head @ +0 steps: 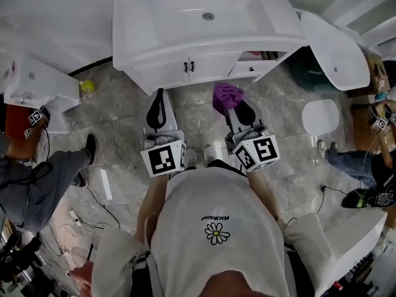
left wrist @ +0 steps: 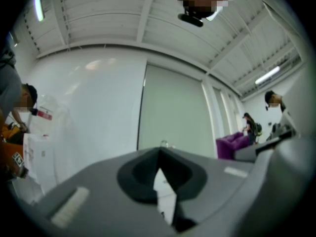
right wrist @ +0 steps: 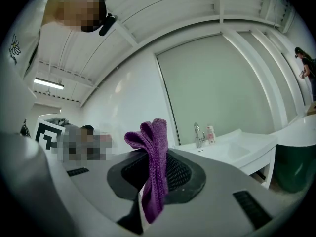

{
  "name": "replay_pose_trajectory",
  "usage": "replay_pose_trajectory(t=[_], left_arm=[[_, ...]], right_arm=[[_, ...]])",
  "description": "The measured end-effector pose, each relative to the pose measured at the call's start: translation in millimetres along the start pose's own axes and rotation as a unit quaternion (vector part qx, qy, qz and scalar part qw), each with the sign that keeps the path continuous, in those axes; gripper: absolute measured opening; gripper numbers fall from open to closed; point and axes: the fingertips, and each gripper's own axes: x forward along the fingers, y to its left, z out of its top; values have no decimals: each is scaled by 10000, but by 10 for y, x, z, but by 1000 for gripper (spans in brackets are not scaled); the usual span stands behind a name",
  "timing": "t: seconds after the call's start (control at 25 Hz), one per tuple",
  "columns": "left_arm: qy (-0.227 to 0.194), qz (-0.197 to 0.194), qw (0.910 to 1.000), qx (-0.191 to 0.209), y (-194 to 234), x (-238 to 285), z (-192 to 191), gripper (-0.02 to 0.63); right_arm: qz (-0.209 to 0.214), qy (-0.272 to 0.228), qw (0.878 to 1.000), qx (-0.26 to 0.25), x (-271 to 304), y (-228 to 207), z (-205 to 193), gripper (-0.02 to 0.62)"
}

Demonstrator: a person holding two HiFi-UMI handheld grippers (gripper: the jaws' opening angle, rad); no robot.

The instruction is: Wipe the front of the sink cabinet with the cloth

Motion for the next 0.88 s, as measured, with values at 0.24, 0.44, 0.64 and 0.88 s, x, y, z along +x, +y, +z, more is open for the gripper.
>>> replay_pose_trajectory(t=[0.24,0.44,0.64,0.88], left_arm=[[37,63,9999,151,-92,175,35,6],[8,-18,9994,351,-128,430,109,5],[-147,-24,9994,317,-186,835,-128,5],[-128,200,9994,236,25,1128,-1506,5]], right_arm=[[49,-46,10000,58,89,-217,84,61],[-12,-115,9998,138,310,-422,213,60],[-54,-23,9996,264,672,-745,-8,60],[29,-235,9997,23,1171,-1130,-1170,60]])
